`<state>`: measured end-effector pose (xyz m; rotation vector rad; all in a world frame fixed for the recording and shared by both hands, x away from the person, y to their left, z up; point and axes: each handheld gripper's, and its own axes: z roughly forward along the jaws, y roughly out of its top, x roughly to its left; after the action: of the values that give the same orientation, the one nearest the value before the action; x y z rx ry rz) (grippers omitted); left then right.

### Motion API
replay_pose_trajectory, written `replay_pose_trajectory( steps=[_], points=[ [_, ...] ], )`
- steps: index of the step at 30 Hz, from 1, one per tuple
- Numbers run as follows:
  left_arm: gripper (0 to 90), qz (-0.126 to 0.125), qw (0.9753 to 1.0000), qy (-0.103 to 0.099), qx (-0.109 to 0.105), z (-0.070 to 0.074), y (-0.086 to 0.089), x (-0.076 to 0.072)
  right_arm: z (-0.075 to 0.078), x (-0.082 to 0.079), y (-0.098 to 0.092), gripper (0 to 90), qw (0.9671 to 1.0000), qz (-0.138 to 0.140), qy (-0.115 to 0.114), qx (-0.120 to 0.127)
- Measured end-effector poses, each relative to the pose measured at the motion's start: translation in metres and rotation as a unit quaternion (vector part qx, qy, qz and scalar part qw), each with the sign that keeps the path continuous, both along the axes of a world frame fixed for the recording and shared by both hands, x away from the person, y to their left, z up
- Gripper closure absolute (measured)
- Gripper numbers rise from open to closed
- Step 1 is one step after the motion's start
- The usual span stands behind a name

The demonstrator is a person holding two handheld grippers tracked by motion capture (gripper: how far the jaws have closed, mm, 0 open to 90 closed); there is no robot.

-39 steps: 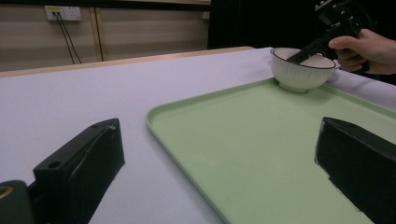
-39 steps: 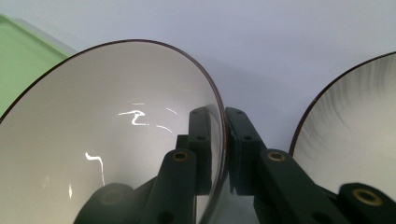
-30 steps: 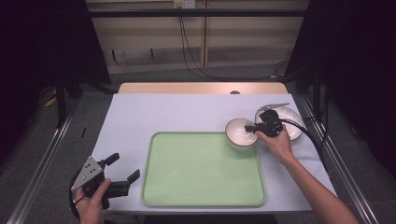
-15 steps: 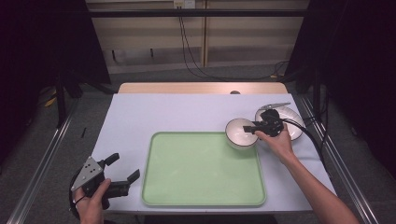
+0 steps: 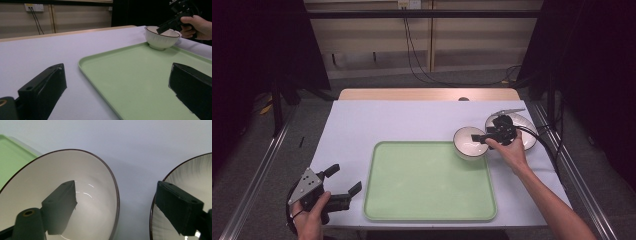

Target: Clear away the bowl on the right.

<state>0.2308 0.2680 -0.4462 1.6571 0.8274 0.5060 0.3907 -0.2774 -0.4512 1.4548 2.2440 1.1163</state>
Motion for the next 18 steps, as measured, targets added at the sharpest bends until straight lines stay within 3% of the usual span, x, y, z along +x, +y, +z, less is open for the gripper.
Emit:
replay_pose_trajectory(
  steps=[5, 10, 12, 18],
  points=[
    [1.4, 0.0, 1.0, 0.0, 0.001, 0.0001, 0.0001, 0.0, 0.0005, -0.0004, -0.0009, 1.7, 1.0, 0.005, -0.006, 0.0],
    [1.4, 0.0, 1.0, -0.001, 0.004, 0.0001, 0.0003, -0.0002, 0.0027, -0.0017, -0.0023, 2.1, 0.9997, 0.016, -0.012, 0.014],
    [1.4, 0.001, 1.0, -0.001, 0.002, 0.0002, 0.0001, -0.0004, 0.0042, -0.0014, -0.0032, 2.3, 0.9997, 0.0, -0.012, 0.02],
    [1.4, 0.0, 1.0, -0.001, 0.001, 0.0002, 0.0003, -0.0001, 0.008, -0.0053, -0.0063, 2.3, 0.9989, 0.006, -0.044, 0.017]
  ],
)
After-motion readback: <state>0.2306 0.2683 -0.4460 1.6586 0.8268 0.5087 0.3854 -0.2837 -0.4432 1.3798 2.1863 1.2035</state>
